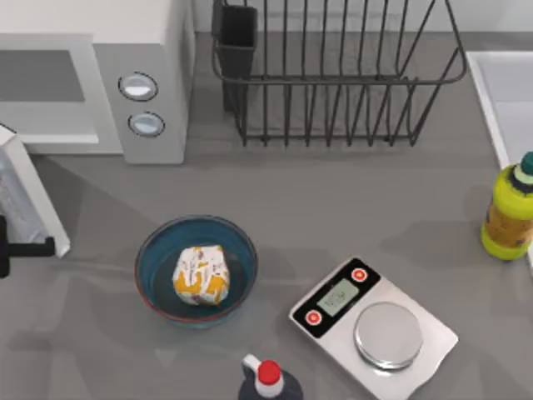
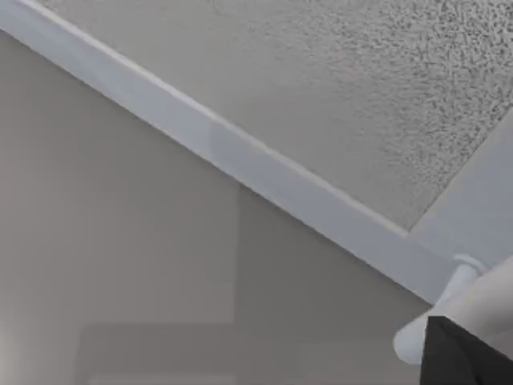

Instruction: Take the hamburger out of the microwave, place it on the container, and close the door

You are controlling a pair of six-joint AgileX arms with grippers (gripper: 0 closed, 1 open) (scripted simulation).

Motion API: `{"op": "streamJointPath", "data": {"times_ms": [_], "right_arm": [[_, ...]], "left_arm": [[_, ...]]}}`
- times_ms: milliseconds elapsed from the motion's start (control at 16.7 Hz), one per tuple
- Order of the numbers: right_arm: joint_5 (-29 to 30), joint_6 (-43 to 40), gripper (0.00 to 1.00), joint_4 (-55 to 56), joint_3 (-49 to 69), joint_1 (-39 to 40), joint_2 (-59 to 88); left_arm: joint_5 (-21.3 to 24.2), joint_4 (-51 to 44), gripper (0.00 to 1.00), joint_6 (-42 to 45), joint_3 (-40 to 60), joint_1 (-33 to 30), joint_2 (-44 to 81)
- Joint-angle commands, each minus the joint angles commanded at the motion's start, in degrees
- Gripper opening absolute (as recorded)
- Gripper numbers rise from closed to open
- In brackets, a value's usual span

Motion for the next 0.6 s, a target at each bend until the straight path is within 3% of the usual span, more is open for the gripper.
{"op": "streamJointPath", "data": {"times_ms": [360, 600], "right_arm": [[0.0, 0.0, 1.0, 0.0, 0.0, 0.0, 0.0], [0.0, 0.0, 1.0, 0.0, 0.0, 0.0, 0.0]], "left_arm": [[-0.84, 7.13, 0.0, -0.75, 10.23, -1.38, 18.85], [-1.07, 8.91, 0.0, -0.95, 12.69, -1.74, 22.19]]}}
